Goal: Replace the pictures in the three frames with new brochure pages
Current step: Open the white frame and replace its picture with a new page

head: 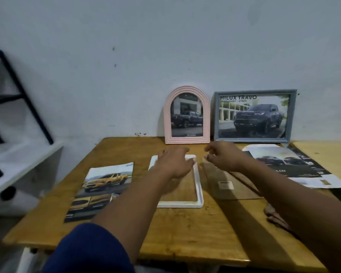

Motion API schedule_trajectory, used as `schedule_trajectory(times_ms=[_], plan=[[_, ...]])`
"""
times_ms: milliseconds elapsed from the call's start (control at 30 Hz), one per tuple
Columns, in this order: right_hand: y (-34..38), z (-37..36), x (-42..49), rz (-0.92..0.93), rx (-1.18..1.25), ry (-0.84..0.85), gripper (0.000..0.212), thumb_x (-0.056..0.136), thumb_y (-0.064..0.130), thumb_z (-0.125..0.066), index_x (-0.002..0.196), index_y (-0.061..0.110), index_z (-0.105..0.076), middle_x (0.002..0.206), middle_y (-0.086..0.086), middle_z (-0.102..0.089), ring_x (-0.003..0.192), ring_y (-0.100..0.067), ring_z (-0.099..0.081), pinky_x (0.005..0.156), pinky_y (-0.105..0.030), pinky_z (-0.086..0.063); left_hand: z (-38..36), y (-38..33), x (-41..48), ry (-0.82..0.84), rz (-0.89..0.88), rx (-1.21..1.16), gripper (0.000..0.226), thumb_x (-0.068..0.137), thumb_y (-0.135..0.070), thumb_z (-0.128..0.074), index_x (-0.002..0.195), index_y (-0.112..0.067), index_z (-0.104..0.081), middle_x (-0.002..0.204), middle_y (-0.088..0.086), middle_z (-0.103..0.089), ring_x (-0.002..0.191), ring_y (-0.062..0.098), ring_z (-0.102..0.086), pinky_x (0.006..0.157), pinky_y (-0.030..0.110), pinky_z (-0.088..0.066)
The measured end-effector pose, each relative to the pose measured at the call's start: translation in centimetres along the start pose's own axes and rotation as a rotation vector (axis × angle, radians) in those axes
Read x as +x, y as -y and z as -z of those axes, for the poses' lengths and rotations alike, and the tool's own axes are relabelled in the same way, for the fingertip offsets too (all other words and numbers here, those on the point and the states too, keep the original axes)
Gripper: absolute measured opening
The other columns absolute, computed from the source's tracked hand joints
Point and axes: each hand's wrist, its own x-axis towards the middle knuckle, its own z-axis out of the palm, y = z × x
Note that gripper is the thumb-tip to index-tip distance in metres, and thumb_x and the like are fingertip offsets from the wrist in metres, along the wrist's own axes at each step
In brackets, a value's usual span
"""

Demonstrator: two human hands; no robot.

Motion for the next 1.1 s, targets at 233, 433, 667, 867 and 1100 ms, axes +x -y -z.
schedule_trajectory(times_ms=[233,433,667,867,1100], plan=[[14.0,-8.5,1.9,0.185,0.098,0.145,0.027,0.094,0.030,-0.065,0.118,0.020,-0.066,0.117,-0.002,-0.067,0.099,-0.018,-0.062,0.086,-0.034,-0.056,4.7,16.3,-6.5,-0.121,0.347,0.003,0.054,0.095,-0.056,-0.055,0.140,-0.027,-0.054,0.142,0.006,-0.058,0.126,0.031,-0.054,0.107,0.050,-0.043],[20.4,-14.1,1.3,0.229,-0.084,0.267,0.034,0.086,0.039,-0.067,0.110,0.015,-0.068,0.104,-0.006,-0.067,0.091,-0.023,-0.064,0.082,-0.040,-0.058,4.9,23.8,-10.3,-0.099,0.572,0.043,0.072,0.078,-0.068,-0.051,0.138,-0.027,-0.054,0.138,0.011,-0.058,0.122,0.035,-0.053,0.099,0.050,-0.049],[20.5,-16.6,1.3,0.119,-0.210,0.160,0.050,0.087,0.050,-0.062,0.125,0.018,-0.062,0.133,-0.014,-0.054,0.121,-0.034,-0.050,0.096,-0.042,-0.046,4.0,24.0,-10.0,-0.108,0.558,0.130,0.068,0.090,-0.066,-0.054,0.141,-0.022,-0.048,0.146,0.015,-0.046,0.135,0.036,-0.039,0.103,0.049,-0.040],[21.2,-16.3,1.8,0.110,-0.158,0.202,0.047,0.082,0.041,-0.073,0.120,0.017,-0.062,0.128,-0.013,-0.057,0.114,-0.032,-0.055,0.092,-0.043,-0.051,3.9,23.0,-9.5,-0.148,0.541,0.113,0.064,0.089,-0.062,-0.062,0.138,-0.023,-0.051,0.138,0.013,-0.050,0.130,0.033,-0.043,0.097,0.046,-0.046],[21.0,-15.0,2.4,-0.002,0.209,0.266,0.025,0.086,0.022,-0.070,0.107,0.010,-0.065,0.101,-0.008,-0.067,0.092,-0.024,-0.066,0.077,-0.034,-0.057,4.4,22.9,-9.1,-0.302,0.626,-0.169,0.057,0.083,-0.038,-0.078,0.131,-0.016,-0.059,0.125,0.012,-0.063,0.110,0.032,-0.059,0.085,0.042,-0.055]])
